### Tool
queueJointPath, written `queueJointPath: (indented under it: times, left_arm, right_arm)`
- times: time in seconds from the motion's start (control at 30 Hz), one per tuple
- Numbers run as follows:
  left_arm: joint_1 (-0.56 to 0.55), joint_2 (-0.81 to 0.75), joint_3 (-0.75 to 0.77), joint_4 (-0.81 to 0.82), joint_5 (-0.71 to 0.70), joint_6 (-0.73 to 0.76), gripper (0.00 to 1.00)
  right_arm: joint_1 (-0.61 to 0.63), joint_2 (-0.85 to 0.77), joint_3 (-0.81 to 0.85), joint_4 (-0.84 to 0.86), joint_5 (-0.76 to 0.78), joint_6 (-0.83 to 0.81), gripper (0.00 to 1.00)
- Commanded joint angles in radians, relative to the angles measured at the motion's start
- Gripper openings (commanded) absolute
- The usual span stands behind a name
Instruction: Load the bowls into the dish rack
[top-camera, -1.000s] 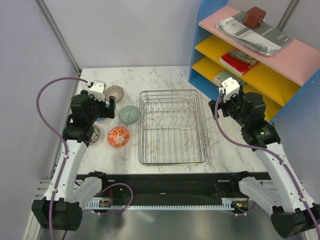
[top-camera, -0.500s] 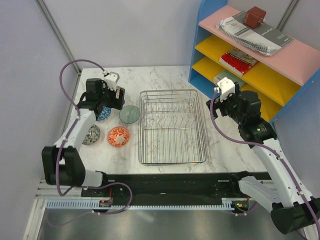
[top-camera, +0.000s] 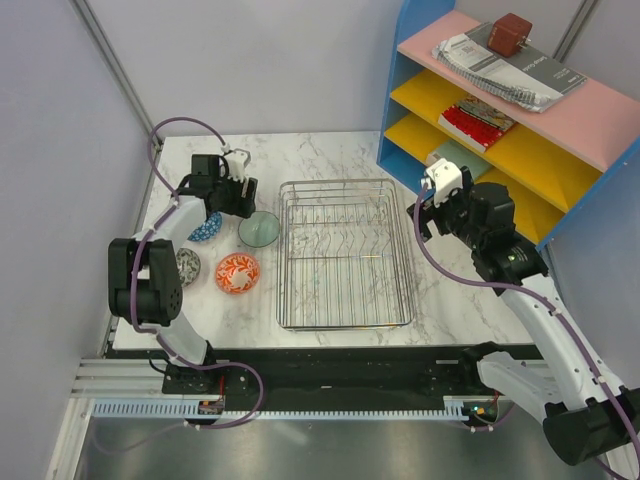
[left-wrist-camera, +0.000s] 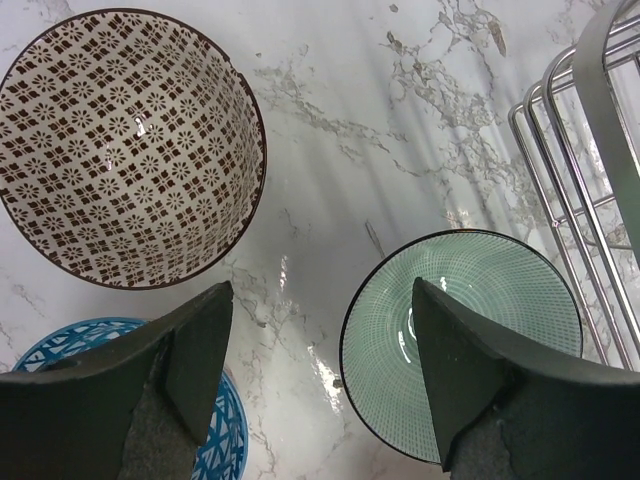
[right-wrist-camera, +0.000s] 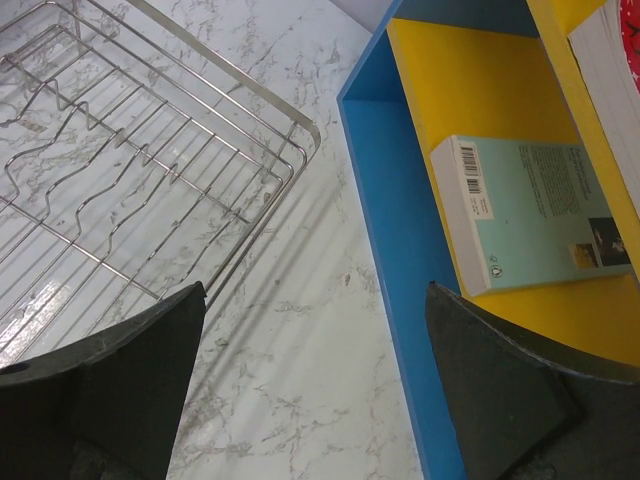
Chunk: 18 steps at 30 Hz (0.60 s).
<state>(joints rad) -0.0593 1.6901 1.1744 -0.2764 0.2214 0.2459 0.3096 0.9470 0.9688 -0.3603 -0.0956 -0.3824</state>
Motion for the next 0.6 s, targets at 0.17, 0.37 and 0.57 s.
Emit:
queueJointPath:
  times: [0.17, 0.37, 0.57]
  left_arm:
    - [-0.004, 0.023, -0.018, 0.014, 0.053, 0.047, 0.71]
    - [-0.007, 0.057, -0.012, -0.012, 0.05, 0.061, 0.66]
    - [-0.013, 0.095, -0.004, -0.033, 0.044, 0.079, 0.61]
  right_arm:
    - [0.019, -0.004, -0.008, 0.023, 0.025, -0.019, 0.98]
    - [0.019, -0.011, -0.013, 0.021, 0.02, -0.024, 0.98]
    - [0.019, -0.013, -0.015, 0.02, 0.019, -0.026, 0.98]
